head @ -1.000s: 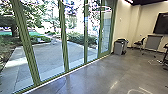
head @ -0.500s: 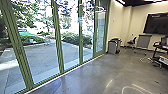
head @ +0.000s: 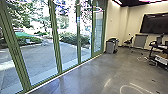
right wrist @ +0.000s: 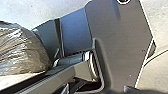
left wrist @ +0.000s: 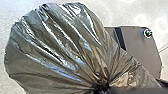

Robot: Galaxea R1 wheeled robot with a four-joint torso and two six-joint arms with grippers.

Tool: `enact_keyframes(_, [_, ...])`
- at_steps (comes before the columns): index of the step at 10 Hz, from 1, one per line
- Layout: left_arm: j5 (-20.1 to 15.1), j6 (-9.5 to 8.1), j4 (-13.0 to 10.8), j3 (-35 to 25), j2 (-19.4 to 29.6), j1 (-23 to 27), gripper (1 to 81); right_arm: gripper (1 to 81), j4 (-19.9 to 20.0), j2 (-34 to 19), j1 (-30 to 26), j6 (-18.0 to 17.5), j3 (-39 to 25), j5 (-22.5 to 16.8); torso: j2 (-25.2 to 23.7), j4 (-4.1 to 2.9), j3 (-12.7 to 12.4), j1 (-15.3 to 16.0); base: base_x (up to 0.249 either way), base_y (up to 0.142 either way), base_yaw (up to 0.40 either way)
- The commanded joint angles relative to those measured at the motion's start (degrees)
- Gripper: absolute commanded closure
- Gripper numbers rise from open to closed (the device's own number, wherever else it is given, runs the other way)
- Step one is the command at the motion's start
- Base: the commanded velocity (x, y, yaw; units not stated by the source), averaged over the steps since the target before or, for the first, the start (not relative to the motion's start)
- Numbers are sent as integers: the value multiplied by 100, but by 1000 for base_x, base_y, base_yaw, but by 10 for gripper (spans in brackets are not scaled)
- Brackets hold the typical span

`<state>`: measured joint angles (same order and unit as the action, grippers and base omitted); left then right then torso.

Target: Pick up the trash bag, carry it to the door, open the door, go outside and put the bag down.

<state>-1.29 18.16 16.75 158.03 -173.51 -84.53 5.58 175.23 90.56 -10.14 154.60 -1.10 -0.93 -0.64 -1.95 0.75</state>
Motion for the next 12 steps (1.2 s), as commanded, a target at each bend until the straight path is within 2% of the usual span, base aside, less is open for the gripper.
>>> enact_keyframes(1, [-319,38,-5,18,-18,336,811,10,-92,15,-289,12,-19,-330,0,0,0,0,0,0,0])
enact_keyframes(12, [-319,47,4,18,-18,336,811,10,-93,15,-262,4,-19,-321,0,0,0,0,0,0,0])
